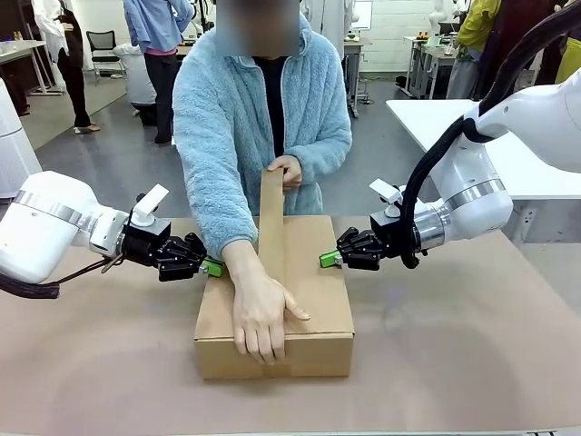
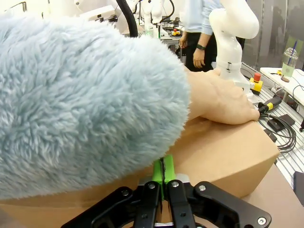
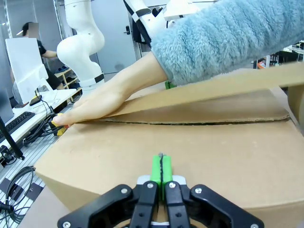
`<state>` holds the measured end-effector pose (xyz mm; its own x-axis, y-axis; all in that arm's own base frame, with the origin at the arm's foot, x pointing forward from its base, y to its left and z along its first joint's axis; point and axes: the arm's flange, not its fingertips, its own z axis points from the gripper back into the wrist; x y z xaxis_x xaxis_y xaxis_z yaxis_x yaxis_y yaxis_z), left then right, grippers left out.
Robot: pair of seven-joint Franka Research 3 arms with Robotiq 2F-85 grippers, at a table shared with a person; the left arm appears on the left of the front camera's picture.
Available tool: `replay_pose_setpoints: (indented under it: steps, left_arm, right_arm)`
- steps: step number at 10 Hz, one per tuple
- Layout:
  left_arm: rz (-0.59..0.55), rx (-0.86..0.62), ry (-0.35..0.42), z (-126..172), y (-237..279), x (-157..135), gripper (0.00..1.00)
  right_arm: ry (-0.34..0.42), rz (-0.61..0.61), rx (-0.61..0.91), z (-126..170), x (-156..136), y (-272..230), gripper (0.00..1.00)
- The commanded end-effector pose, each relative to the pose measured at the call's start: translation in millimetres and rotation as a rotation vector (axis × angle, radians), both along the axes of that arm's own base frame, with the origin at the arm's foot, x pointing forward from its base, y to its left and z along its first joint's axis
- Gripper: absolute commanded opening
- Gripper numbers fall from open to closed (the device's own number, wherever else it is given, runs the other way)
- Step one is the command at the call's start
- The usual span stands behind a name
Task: Wrap the clocks to prevent damage.
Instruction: After the human seals the box with tape, release both hands from the side flaps of the Package Box.
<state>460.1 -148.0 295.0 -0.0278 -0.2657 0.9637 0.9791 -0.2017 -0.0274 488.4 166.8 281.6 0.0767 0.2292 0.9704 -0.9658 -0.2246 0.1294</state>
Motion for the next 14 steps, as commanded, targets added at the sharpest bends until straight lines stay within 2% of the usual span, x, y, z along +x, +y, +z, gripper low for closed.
replay_pose_setpoints:
  steps: [1,14]
  left_arm:
    - [0.004,0.008,-0.006,-1.3,-2.0,1.1,0.01]
    - [0.004,0.008,-0.006,-1.3,-2.0,1.1,0.01]
  right_arm:
    - [0.003,-0.008,-0.008,-4.4,-0.2,1.4,0.01]
    - [0.003,-0.008,-0.008,-4.4,-0.2,1.4,0.01]
